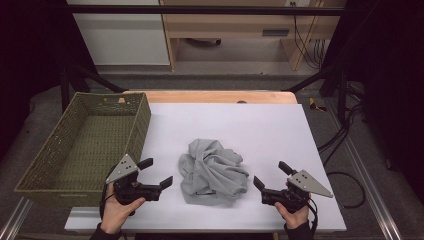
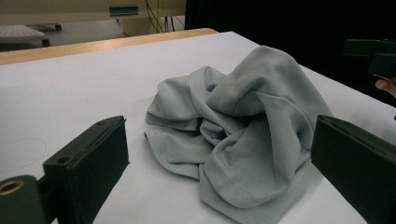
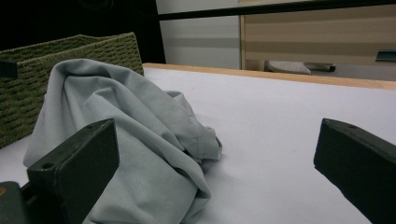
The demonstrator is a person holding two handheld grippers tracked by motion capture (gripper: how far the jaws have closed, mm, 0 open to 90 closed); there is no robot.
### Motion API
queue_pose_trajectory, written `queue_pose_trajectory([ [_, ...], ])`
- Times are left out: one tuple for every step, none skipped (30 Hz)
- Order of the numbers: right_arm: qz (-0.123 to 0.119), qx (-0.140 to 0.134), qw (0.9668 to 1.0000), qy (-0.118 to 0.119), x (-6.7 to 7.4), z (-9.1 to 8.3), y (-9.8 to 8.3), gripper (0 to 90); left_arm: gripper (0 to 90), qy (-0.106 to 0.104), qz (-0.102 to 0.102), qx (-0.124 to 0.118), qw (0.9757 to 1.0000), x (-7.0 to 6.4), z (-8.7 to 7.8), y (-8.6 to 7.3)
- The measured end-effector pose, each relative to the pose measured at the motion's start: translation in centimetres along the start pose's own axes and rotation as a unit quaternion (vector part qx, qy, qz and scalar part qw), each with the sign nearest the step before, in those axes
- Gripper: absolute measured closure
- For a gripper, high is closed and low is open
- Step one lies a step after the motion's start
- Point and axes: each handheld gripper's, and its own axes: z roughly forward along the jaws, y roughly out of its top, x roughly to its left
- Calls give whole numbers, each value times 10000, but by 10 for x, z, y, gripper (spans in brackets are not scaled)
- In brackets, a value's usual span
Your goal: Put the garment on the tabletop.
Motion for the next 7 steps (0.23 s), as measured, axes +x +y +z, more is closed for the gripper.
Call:
queue_pose_trajectory([
  [0,0,10000,0,0,0,0,4,35,0,0,0,10000,0,0,0],
  [-15,-3,10000,22,-1,0,0,4,35,34,13,-13,10000,0,-1,-1],
  [-15,-3,10000,22,-1,0,0,4,35,59,25,-18,10000,1,-1,-1],
  [-17,18,10000,24,-1,0,-1,4,35,53,18,-3,10000,2,-2,-2],
  [-17,18,10000,24,-1,0,-1,4,35,63,5,-14,10000,3,-2,-2],
  [-15,33,10000,65,-1,0,-2,5,35,89,-16,2,10000,4,-2,-4],
  [-15,33,10000,65,-1,0,-2,5,35,89,-16,2,10000,4,-2,-4],
])
